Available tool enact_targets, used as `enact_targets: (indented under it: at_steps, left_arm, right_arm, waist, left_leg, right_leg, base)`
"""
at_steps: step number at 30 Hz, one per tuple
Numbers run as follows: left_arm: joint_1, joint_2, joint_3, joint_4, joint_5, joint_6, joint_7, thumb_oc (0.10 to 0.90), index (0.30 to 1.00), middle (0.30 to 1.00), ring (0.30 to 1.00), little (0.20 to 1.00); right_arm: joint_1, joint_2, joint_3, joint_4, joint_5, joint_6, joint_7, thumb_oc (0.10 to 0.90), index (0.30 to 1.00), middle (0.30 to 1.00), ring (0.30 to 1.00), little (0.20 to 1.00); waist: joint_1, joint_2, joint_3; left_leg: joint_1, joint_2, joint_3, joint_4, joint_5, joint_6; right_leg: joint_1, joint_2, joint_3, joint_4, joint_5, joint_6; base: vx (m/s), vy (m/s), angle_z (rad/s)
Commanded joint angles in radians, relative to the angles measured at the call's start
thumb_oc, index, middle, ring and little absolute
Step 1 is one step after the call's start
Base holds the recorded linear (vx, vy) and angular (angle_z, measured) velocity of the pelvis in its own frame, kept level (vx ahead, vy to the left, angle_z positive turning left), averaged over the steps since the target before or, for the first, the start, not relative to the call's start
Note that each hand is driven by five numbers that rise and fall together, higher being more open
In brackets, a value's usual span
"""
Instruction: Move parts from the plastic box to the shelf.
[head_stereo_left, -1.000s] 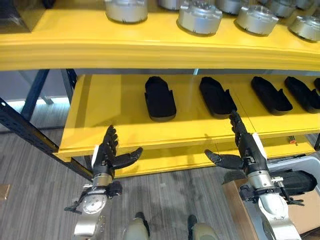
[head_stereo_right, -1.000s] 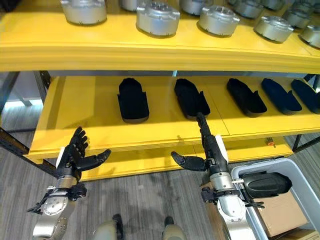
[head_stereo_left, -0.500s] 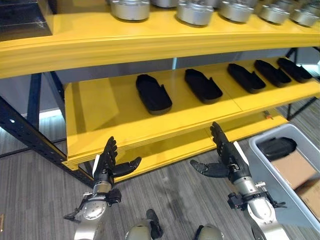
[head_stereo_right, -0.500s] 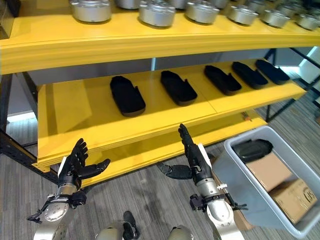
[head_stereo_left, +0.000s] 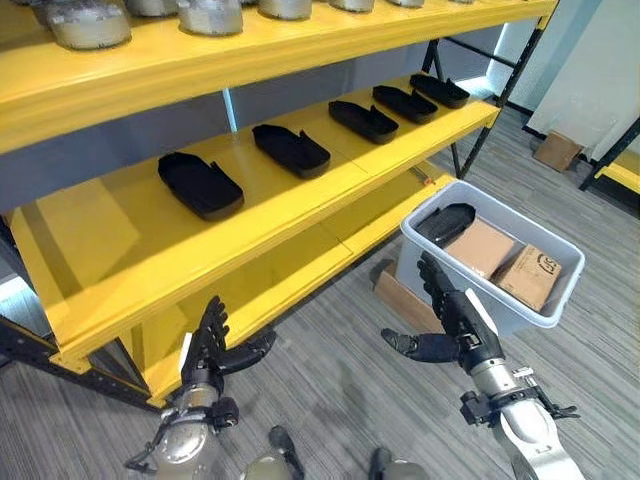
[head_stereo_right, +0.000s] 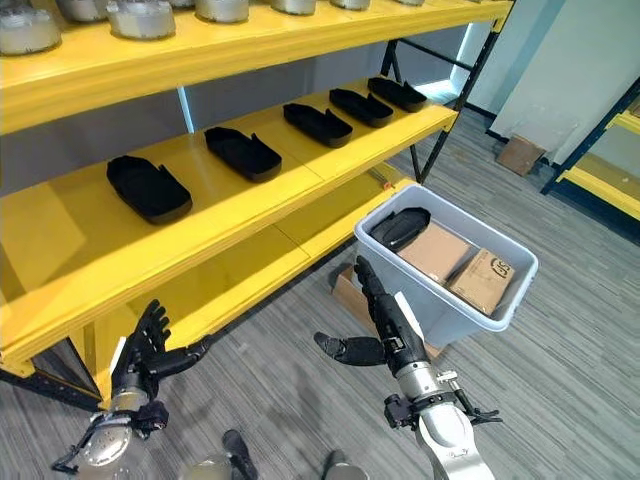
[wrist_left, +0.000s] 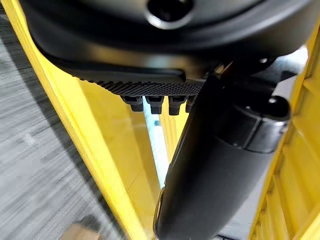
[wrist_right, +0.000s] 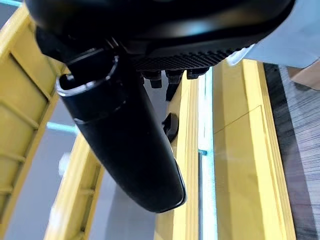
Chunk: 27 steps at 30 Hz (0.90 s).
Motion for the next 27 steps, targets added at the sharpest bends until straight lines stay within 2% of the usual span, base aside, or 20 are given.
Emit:
enact_targets:
  at_steps: [1,6,10,11,12,13,14,16,17,18,19,20,22,24,26,27]
  left_arm:
    - [-0.034,0.064,0.012,-0.13,0.005,-0.115,-0.024,0.9,1.0,1.0,1.0,1.0]
    - [-0.032,0.048,-0.005,-0.118,0.011,-0.115,-0.024,0.9,1.0,1.0,1.0,1.0]
    - [-0.04,0.042,-0.026,-0.108,0.007,-0.118,-0.022,0.9,1.0,1.0,1.0,1.0]
    - [-0.045,0.034,-0.036,-0.106,0.002,-0.117,-0.02,0.9,1.0,1.0,1.0,1.0]
    - [-0.045,0.033,-0.037,-0.106,0.002,-0.117,-0.02,0.9,1.0,1.0,1.0,1.0]
    - [-0.049,0.032,-0.043,-0.104,-0.001,-0.118,-0.016,0.9,1.0,1.0,1.0,1.0]
    - [-0.057,0.031,-0.048,-0.102,-0.004,-0.117,-0.015,0.9,1.0,1.0,1.0,1.0]
    - [-0.062,0.024,-0.05,-0.108,-0.011,-0.118,-0.012,0.9,1.0,1.0,1.0,1.0]
    - [-0.064,0.018,-0.05,-0.109,-0.012,-0.117,-0.004,0.9,1.0,1.0,1.0,1.0]
    - [-0.064,0.018,-0.05,-0.109,-0.011,-0.117,-0.003,0.9,1.0,1.0,1.0,1.0]
    - [-0.068,0.012,-0.048,-0.108,-0.017,-0.117,-0.002,0.9,1.0,1.0,1.0,1.0]
    - [-0.07,0.01,-0.039,-0.101,-0.015,-0.118,-0.005,0.9,1.0,1.0,1.0,1.0]
    - [-0.075,0.008,-0.046,-0.104,-0.005,-0.123,-0.008,0.9,1.0,1.0,1.0,1.0]
    - [-0.093,0.013,-0.056,-0.098,0.006,-0.13,-0.006,0.9,1.0,1.0,1.0,1.0]
    - [-0.099,0.014,-0.058,-0.097,0.008,-0.132,-0.005,0.9,1.0,1.0,1.0,1.0]
    - [-0.101,0.01,-0.062,-0.1,-0.008,-0.138,-0.007,0.9,1.0,1.0,1.0,1.0]
  right_arm:
    - [-0.067,0.016,-0.08,-0.078,0.059,-0.129,-0.004,0.9,1.0,1.0,1.0,1.0]
    - [-0.054,0.012,-0.09,-0.087,0.077,-0.144,-0.007,0.9,1.0,1.0,1.0,1.0]
    - [-0.031,-0.003,-0.098,-0.096,0.081,-0.154,-0.005,0.9,1.0,1.0,1.0,1.0]
    - [-0.023,-0.012,-0.103,-0.104,0.077,-0.16,-0.008,0.9,1.0,1.0,1.0,1.0]
    - [-0.022,-0.012,-0.104,-0.105,0.077,-0.16,-0.008,0.9,1.0,1.0,1.0,1.0]
    - [-0.02,-0.017,-0.101,-0.104,0.077,-0.164,-0.012,0.9,1.0,1.0,1.0,1.0]
    - [-0.02,-0.018,-0.104,-0.108,0.078,-0.167,-0.014,0.9,1.0,1.0,1.0,1.0]
    - [-0.02,-0.022,-0.111,-0.107,0.074,-0.172,-0.023,0.9,1.0,1.0,1.0,1.0]
    - [-0.028,-0.024,-0.108,-0.101,0.068,-0.17,-0.029,0.9,1.0,1.0,1.0,1.0]
    - [-0.028,-0.024,-0.108,-0.1,0.068,-0.17,-0.029,0.9,1.0,1.0,1.0,1.0]
    - [-0.039,-0.021,-0.106,-0.095,0.066,-0.169,-0.033,0.9,1.0,1.0,1.0,1.0]
    - [-0.056,-0.017,-0.104,-0.079,0.065,-0.171,-0.029,0.9,1.0,1.0,1.0,1.0]
    - [-0.059,-0.022,-0.106,-0.07,0.056,-0.173,-0.025,0.9,1.0,1.0,1.0,1.0]
    - [-0.08,-0.022,-0.097,-0.045,0.041,-0.178,-0.032,0.9,1.0,1.0,1.0,1.0]
    - [-0.09,-0.023,-0.093,-0.043,0.032,-0.178,-0.033,0.9,1.0,1.0,1.0,1.0]
    - [-0.114,-0.014,-0.072,-0.044,0.024,-0.182,-0.031,0.9,1.0,1.0,1.0,1.0]
  waist:
    - [-0.006,-0.017,-0.049]
    - [-0.031,0.031,-0.045]
    - [-0.054,0.05,-0.029]
    - [-0.056,0.052,-0.011]
    - [-0.056,0.055,-0.008]
    - [-0.047,0.053,0.008]
    - [-0.042,0.052,0.022]
    - [-0.039,0.042,0.039]
    - [-0.025,0.043,0.047]
    - [-0.027,0.042,0.045]
    - [-0.01,0.04,0.049]
    - [0.01,0.037,0.049]
    - [0.029,0.046,0.062]
    - [0.052,0.057,0.083]
    - [0.06,0.062,0.091]
    - [0.072,0.072,0.098]
  left_leg:
    - [0.094,0.041,0.023,-0.274,0.243,-0.038]
    - [0.13,0.089,0.033,-0.322,0.315,-0.083]
    - [0.128,0.144,0.031,-0.282,0.347,-0.108]
    - [0.117,0.185,0.0,-0.213,0.391,-0.129]
    - [0.115,0.192,-0.004,-0.207,0.392,-0.133]
    - [0.106,0.199,-0.057,-0.164,0.43,-0.139]
    - [0.087,0.198,-0.1,-0.133,0.437,-0.138]
    - [0.047,0.146,-0.197,-0.058,0.385,-0.098]
    - [0.011,0.085,-0.255,-0.074,0.372,-0.058]
    - [0.008,0.082,-0.256,-0.074,0.371,-0.056]
    - [-0.022,0.006,-0.32,-0.108,0.331,-0.037]
    - [-0.052,-0.099,-0.399,-0.226,0.305,-0.021]
    - [-0.114,-0.154,-0.438,-0.312,0.379,-0.024]
    - [-0.177,-0.244,-0.502,-0.385,0.417,-0.03]
    - [-0.188,-0.262,-0.524,-0.407,0.431,-0.038]
    - [-0.165,-0.272,-0.571,-0.403,0.42,-0.009]
  right_leg:
    - [0.105,-0.016,0.033,-0.073,-0.003,0.012]
    - [0.118,0.038,0.044,-0.068,-0.042,-0.015]
    - [0.109,0.087,0.07,-0.027,-0.08,-0.055]
    - [0.121,0.124,0.089,-0.022,-0.096,-0.082]
    - [0.123,0.129,0.088,-0.023,-0.097,-0.085]
    - [0.127,0.144,0.105,-0.019,-0.098,-0.097]
    - [0.131,0.154,0.108,-0.018,-0.104,-0.109]
    - [0.134,0.16,0.121,-0.022,-0.108,-0.121]
    - [0.119,0.155,0.131,-0.026,-0.089,-0.121]
    - [0.117,0.153,0.129,-0.026,-0.09,-0.12]
    - [0.115,0.148,0.147,-0.035,-0.083,-0.114]
    - [0.114,0.15,0.178,-0.058,-0.07,-0.1]
    - [0.107,0.167,0.188,-0.061,-0.053,-0.102]
    - [0.103,0.197,0.206,-0.049,-0.06,-0.107]
    - [0.11,0.214,0.223,-0.043,-0.068,-0.11]
    - [0.113,0.236,0.279,-0.015,-0.094,-0.113]
  base:
    - [0.01,-0.086,-0.01]
    - [0.02,-0.147,0.11]
    - [0.01,-0.23,-0.08]
    - [0.04,-0.257,-0.16]
    - [0.03,-0.272,-0.29]
    - [-0.02,-0.151,-0.37]
    - [-0.04,-0.203,-0.42]
    - [-0.09,-0.109,-0.39]
    - [-0.1,-0.002,-0.29]
    - [-0.1,0.035,-0.41]
    - [0.08,0.039,-0.51]
    - [0.1,0.039,-0.52]
    - [0.11,0.028,-0.25]
    - [0.1,0.013,-0.41]
    - [0.09,0.047,-0.61]
    - [0.09,0.131,-0.83]
